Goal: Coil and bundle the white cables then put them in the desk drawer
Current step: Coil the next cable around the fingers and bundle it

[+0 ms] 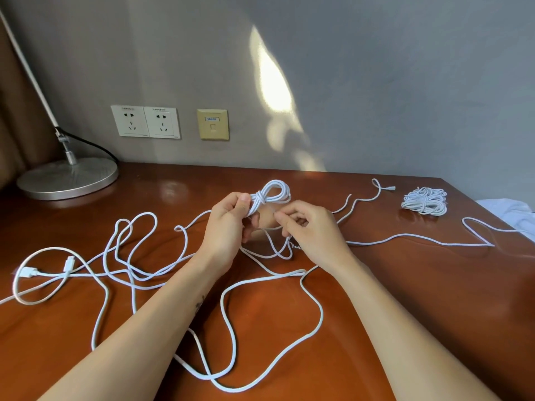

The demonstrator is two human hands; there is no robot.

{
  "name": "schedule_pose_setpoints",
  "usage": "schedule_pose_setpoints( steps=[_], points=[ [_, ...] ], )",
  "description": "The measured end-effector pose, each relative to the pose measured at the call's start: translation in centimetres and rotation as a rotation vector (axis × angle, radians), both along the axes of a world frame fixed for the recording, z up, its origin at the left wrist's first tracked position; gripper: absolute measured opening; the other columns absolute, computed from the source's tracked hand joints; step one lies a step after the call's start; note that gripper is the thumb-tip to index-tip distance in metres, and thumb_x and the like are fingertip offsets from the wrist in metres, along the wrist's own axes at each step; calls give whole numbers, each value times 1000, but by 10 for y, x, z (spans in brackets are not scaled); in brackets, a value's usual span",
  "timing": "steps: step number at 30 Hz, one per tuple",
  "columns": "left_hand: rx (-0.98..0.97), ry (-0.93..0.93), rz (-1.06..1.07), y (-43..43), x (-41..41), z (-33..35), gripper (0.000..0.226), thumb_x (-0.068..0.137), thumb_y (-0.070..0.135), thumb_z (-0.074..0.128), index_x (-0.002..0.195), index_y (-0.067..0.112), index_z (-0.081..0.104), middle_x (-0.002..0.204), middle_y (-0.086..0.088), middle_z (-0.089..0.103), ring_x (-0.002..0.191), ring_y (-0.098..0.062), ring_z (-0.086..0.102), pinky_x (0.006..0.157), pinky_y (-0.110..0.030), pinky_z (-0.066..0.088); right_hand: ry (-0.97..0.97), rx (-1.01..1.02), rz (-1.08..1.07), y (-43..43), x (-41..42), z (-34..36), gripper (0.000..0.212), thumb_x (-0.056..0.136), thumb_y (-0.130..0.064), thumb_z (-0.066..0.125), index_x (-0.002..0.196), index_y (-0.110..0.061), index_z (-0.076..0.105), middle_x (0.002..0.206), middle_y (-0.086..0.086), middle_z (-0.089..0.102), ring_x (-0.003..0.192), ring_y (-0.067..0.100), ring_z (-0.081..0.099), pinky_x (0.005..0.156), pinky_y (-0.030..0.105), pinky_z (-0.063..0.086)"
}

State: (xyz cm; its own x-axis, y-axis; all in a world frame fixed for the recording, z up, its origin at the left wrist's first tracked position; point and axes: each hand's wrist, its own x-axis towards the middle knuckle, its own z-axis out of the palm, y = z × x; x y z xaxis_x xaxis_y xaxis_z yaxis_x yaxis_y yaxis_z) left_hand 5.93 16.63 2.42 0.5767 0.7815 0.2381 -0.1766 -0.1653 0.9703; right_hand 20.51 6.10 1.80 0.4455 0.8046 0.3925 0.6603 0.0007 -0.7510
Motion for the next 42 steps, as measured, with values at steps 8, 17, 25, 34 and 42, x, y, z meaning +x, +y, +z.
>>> schedule_pose_setpoints(
  steps=[8,17,25,34,42],
  points=[
    [-17,90,181,9,2,-4,29,110,22,46,97,4,64,65,-5,59,50,-15,50,47,-29,47,-171,22,-42,3,-3,-3,11,99,-27,66,108,-28,73,100,-13,69,91,5,65,75,23,58],
    [479,322,361,15,2,-12,22,104,24,54,90,23,70,78,11,69,76,-10,65,67,-31,51,-405,235,-93,9,1,-5,11,98,-17,68,100,-16,79,122,-3,64,120,12,49,99,31,49],
    [689,442,349,5,4,-16,21,102,37,50,92,29,68,78,11,69,77,-16,65,70,-44,56,-243,211,-82,9,-6,-5,17,101,-12,61,100,-15,78,111,-7,74,104,7,66,90,28,55],
    [681,278,133,4,4,-18,22,106,36,47,99,27,65,78,9,70,72,-12,70,68,-49,57,16,190,-174,6,-5,2,17,103,-15,61,99,-18,77,93,-17,71,93,-13,62,74,0,43],
    [581,295,48,-4,2,-13,38,95,63,58,108,29,66,89,11,72,82,-12,71,74,-45,60,0,188,-185,5,-5,4,15,102,-18,63,99,-19,77,97,-12,74,97,-6,63,75,2,45]
  ],
)
